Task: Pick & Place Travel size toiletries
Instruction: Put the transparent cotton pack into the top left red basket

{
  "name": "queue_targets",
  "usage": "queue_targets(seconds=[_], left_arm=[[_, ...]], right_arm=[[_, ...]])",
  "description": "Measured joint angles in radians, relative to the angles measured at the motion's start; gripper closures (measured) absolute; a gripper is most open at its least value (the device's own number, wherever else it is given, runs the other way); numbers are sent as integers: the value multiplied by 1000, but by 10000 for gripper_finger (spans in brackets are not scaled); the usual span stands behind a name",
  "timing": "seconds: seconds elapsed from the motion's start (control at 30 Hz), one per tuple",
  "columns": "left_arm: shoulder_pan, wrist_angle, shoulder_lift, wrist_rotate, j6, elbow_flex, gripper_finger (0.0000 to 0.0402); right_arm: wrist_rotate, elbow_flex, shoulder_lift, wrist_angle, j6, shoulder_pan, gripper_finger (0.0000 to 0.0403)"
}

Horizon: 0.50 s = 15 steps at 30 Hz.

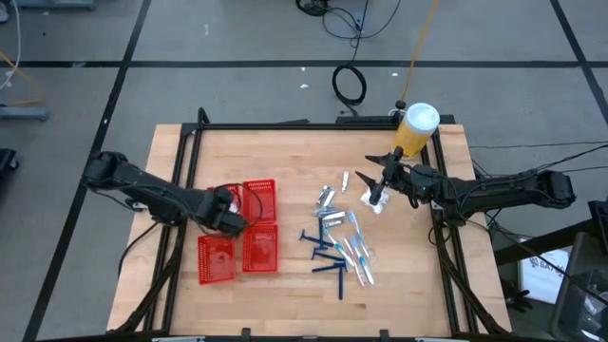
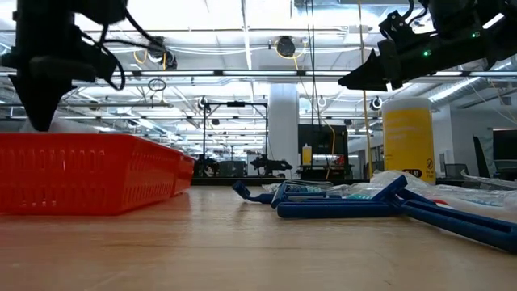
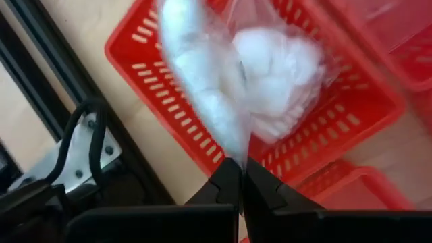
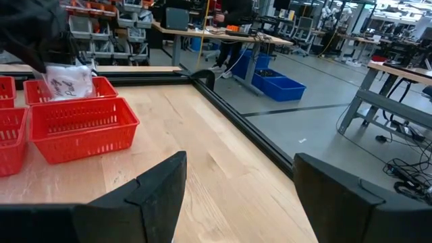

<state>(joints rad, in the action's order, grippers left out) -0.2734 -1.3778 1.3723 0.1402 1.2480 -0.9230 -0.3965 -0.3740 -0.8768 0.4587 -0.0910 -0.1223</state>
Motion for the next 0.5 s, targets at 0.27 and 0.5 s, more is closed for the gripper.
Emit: queue_targets(seconds=[0.27,0.5], left_arm=[[79,55,65,9,-18,0,387],[138,112,142,23,-51,0,310]], right_arm=[[0,0,0,0,-1,0,147],[1,1,0,0,0,0,147]])
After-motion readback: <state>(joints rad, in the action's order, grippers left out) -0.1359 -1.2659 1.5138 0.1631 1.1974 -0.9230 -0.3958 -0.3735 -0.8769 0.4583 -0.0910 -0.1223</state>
